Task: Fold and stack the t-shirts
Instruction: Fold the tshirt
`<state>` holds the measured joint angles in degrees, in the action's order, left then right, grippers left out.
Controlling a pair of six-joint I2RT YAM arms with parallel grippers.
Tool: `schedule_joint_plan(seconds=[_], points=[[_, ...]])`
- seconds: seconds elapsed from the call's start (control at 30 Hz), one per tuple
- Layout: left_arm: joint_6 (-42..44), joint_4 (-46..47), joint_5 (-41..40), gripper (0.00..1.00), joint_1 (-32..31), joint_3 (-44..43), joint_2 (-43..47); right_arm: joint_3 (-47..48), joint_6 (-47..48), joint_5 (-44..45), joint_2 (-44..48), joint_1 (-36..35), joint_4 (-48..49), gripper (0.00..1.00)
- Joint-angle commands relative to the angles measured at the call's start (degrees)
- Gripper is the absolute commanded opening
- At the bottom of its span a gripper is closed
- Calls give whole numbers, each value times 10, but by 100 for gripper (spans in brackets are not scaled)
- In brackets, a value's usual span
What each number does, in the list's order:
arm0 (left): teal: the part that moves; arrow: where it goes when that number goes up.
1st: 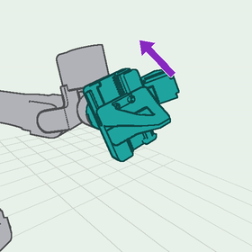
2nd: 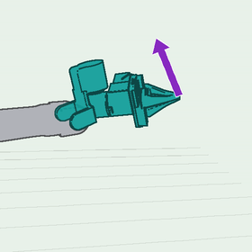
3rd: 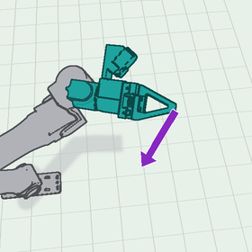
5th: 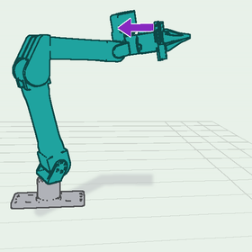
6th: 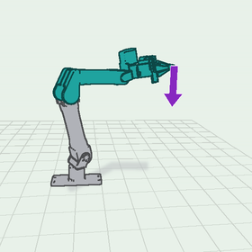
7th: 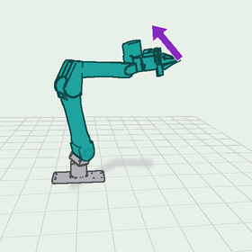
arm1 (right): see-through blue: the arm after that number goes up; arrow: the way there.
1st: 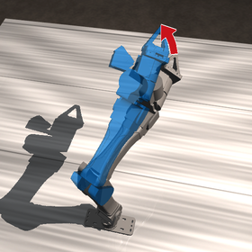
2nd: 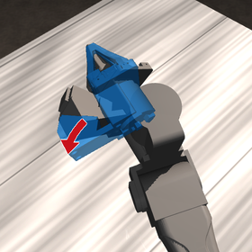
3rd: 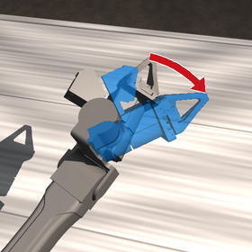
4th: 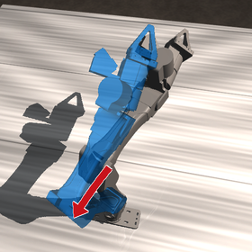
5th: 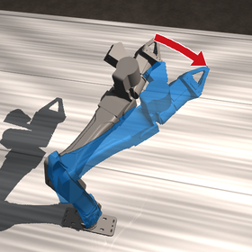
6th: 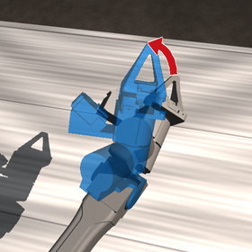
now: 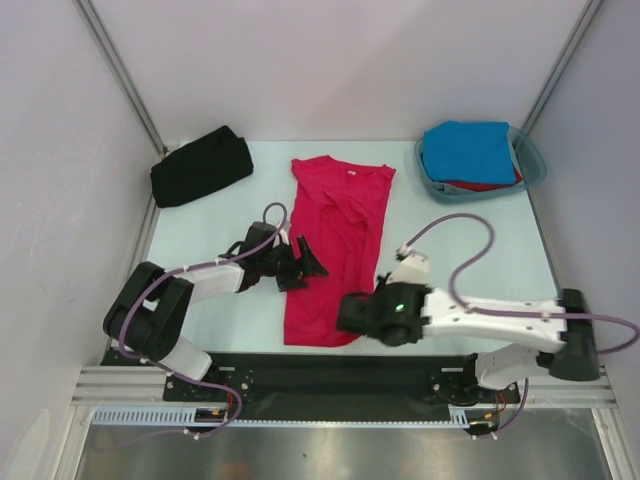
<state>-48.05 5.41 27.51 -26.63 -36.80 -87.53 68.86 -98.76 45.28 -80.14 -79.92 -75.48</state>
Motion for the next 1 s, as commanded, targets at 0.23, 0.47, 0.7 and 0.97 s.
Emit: schedule_joint_plan(seconds=[0.23, 0.47, 0.7, 0.97], points=[[9, 18, 23, 87, 2, -23, -22, -63, 154, -10, 295, 221, -31, 0], [14, 24, 40, 87, 3, -32, -49, -208, 129, -144, 318, 217, 8, 0], [21, 25, 50, 87, 0, -38, -51, -245, 92, -98, 245, 212, -21, 0], [8, 63, 99, 88, -24, -31, -55, -220, 177, -66, 205, 262, 18, 0]])
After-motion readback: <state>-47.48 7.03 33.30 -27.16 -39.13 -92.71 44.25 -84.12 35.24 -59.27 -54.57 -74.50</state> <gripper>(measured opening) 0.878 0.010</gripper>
